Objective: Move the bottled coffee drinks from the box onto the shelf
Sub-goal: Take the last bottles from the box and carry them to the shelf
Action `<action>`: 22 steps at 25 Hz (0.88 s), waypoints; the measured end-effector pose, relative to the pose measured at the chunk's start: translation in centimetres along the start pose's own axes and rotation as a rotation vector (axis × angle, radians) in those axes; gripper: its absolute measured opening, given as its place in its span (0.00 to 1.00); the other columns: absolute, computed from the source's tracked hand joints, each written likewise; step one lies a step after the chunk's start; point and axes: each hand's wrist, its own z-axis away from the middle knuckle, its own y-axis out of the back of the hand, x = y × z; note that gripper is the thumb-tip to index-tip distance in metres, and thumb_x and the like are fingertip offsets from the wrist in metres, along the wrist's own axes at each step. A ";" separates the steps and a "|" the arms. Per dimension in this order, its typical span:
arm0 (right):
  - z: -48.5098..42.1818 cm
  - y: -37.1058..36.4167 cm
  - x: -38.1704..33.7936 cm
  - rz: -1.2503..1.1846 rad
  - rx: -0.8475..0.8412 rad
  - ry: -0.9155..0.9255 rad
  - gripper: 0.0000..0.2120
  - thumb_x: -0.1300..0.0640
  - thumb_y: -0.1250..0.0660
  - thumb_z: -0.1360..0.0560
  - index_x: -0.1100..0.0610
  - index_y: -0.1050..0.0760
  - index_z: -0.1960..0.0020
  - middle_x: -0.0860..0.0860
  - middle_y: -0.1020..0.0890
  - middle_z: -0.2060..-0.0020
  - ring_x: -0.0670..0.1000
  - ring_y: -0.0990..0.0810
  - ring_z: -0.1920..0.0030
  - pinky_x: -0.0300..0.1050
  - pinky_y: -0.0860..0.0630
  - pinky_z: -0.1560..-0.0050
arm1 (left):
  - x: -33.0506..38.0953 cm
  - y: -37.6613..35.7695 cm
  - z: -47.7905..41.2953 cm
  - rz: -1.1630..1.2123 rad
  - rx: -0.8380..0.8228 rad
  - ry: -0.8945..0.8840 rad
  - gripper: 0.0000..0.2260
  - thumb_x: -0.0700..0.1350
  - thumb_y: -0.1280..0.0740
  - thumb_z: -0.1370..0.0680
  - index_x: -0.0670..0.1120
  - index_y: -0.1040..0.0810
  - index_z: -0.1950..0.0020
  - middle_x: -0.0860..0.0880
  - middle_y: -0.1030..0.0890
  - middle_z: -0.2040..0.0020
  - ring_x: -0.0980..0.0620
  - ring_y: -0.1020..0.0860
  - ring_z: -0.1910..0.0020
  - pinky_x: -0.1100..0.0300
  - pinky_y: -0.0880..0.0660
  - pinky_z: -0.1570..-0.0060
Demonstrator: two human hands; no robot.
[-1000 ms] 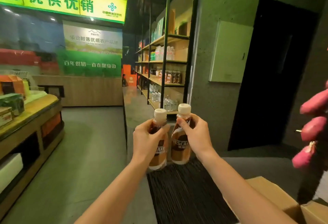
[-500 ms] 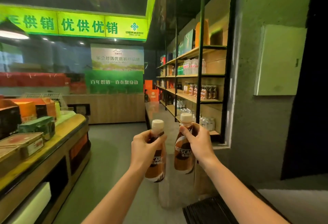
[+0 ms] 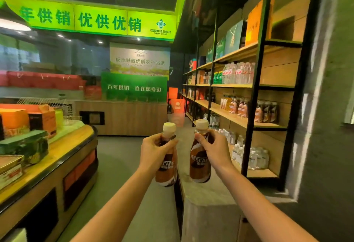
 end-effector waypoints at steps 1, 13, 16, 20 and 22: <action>-2.4 -1.0 1.3 0.006 -0.002 0.000 0.04 0.54 0.32 0.26 0.53 0.23 0.54 0.49 0.19 0.57 0.50 0.21 0.51 0.47 0.26 0.48 | -1.5 -0.3 -2.6 0.003 0.000 0.003 0.06 0.44 0.27 0.29 0.52 0.20 0.55 0.50 0.16 0.57 0.55 0.19 0.57 0.63 0.25 0.58; -31.5 -12.3 20.6 0.067 0.193 -0.088 0.06 0.53 0.34 0.25 0.53 0.23 0.49 0.50 0.18 0.53 0.51 0.21 0.48 0.48 0.26 0.47 | -18.9 -6.9 -36.8 0.058 -0.230 -0.052 0.05 0.44 0.26 0.30 0.54 0.20 0.60 0.52 0.16 0.61 0.54 0.18 0.58 0.58 0.24 0.55; -37.6 -12.1 24.1 0.137 0.263 -0.100 0.05 0.54 0.34 0.24 0.52 0.24 0.49 0.46 0.20 0.56 0.44 0.23 0.54 0.36 0.28 0.56 | -22.4 -11.4 -43.6 0.058 -0.343 -0.049 0.04 0.45 0.26 0.30 0.52 0.20 0.60 0.49 0.16 0.59 0.51 0.18 0.57 0.56 0.23 0.53; -44.3 -9.9 29.7 0.187 0.361 -0.127 0.05 0.55 0.34 0.24 0.54 0.24 0.50 0.48 0.19 0.57 0.44 0.22 0.55 0.33 0.29 0.59 | -27.4 -18.9 -50.9 0.103 -0.426 -0.040 0.05 0.47 0.26 0.31 0.49 0.18 0.57 0.49 0.15 0.59 0.49 0.17 0.57 0.48 0.21 0.50; -47.7 -8.0 32.5 0.212 0.413 -0.132 0.04 0.55 0.34 0.24 0.55 0.24 0.51 0.49 0.19 0.58 0.47 0.21 0.55 0.35 0.27 0.58 | -29.1 -23.1 -53.9 0.113 -0.467 -0.046 0.04 0.48 0.26 0.30 0.52 0.19 0.59 0.50 0.16 0.59 0.51 0.18 0.57 0.53 0.22 0.51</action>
